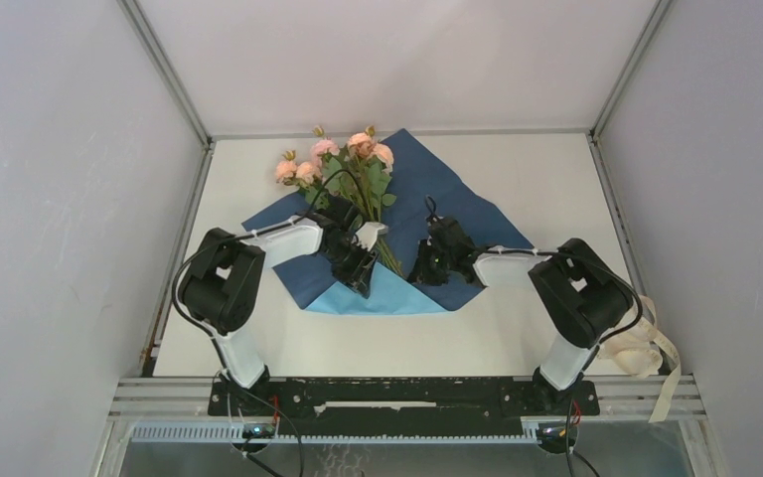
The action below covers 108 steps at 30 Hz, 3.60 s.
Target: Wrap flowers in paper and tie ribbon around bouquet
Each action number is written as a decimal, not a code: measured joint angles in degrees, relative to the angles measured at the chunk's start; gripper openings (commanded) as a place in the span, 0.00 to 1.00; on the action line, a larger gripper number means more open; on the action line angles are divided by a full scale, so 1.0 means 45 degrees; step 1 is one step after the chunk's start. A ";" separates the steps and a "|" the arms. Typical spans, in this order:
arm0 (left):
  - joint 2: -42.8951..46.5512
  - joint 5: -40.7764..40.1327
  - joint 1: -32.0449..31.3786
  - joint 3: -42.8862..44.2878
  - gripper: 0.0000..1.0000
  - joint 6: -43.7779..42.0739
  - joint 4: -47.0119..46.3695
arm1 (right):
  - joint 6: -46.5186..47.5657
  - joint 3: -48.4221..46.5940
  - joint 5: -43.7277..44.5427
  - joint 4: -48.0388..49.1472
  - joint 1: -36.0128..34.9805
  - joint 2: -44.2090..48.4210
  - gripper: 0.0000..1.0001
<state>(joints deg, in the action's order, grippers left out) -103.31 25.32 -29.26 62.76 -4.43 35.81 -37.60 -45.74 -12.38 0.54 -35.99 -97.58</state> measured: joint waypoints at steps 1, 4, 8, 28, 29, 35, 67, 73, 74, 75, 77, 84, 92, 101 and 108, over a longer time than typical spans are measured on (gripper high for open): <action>0.0019 -0.0024 0.0010 -0.0019 0.45 0.0000 -0.0029 | 0.0005 -0.0092 -0.0034 0.0107 -0.0087 -0.0112 0.16; 0.0063 -0.0126 0.0078 -0.0044 0.44 -0.0005 -0.0107 | -0.0005 -0.0204 -0.0248 0.0427 -0.0384 -0.0379 0.16; 0.0131 -0.0257 0.0233 -0.0112 0.39 -0.0010 -0.0209 | -0.0049 -0.0204 -0.0617 0.0816 -0.0733 -0.0554 0.15; 0.0223 -0.0549 0.0767 -0.0257 0.34 0.0000 -0.0214 | -0.1627 -0.0204 -0.2079 0.3279 -0.1248 -0.1778 0.20; 0.0223 -0.0549 0.0767 -0.0257 0.34 0.0005 -0.0219 | -0.1603 -0.0204 -0.2006 0.3143 -0.1239 -0.1700 0.22; 0.0223 -0.0559 0.0767 -0.0257 0.34 0.0010 -0.0219 | -0.0811 -0.0204 -0.1171 0.1132 -0.1073 0.0257 0.32; 0.0223 -0.0544 0.0767 -0.0257 0.35 0.0136 -0.0238 | 0.3104 -0.0112 -0.1817 -0.1311 -0.1258 0.0845 0.19; 0.0223 -0.0549 0.0772 -0.0257 0.37 0.0136 -0.0233 | 0.2900 -0.0078 -0.2725 -0.1005 -0.1273 0.0845 0.00; 0.0223 -0.0549 0.0772 -0.0257 0.38 0.0136 -0.0233 | 0.2875 -0.0029 -0.2798 -0.0903 -0.1273 0.0850 0.00; 0.0223 -0.0544 0.0772 -0.0257 0.40 0.0136 -0.0228 | 0.2841 0.0024 -0.2827 -0.0835 -0.1268 0.0865 0.00; 0.0243 -0.0491 0.0772 -0.0257 0.45 0.0117 -0.0209 | 0.2754 0.0146 -0.2851 -0.0680 -0.1253 0.0879 0.00; 0.0583 -0.0481 0.0792 0.0189 0.59 -0.0733 0.1030 | 0.2278 0.0282 -0.2720 -0.0321 -0.1248 0.0821 0.00; 0.2336 -0.0685 0.0831 0.1535 0.66 -0.2633 0.3104 | 0.1899 0.0491 -0.2375 -0.0160 -0.1229 0.0690 0.00; 0.2497 -0.0733 0.0840 0.1535 0.65 -0.2628 0.3691 | 0.0826 0.1243 -0.2186 -0.0160 -0.0442 0.1073 0.00; 0.2278 -0.1219 0.1171 0.1535 0.66 -0.2448 0.3439 | 0.0253 0.1287 -0.2618 0.0039 -0.0044 0.1112 0.00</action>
<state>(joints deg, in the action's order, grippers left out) -93.06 19.84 -23.99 69.67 -15.44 51.29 -36.47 -39.94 -24.16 0.71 -36.18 -92.58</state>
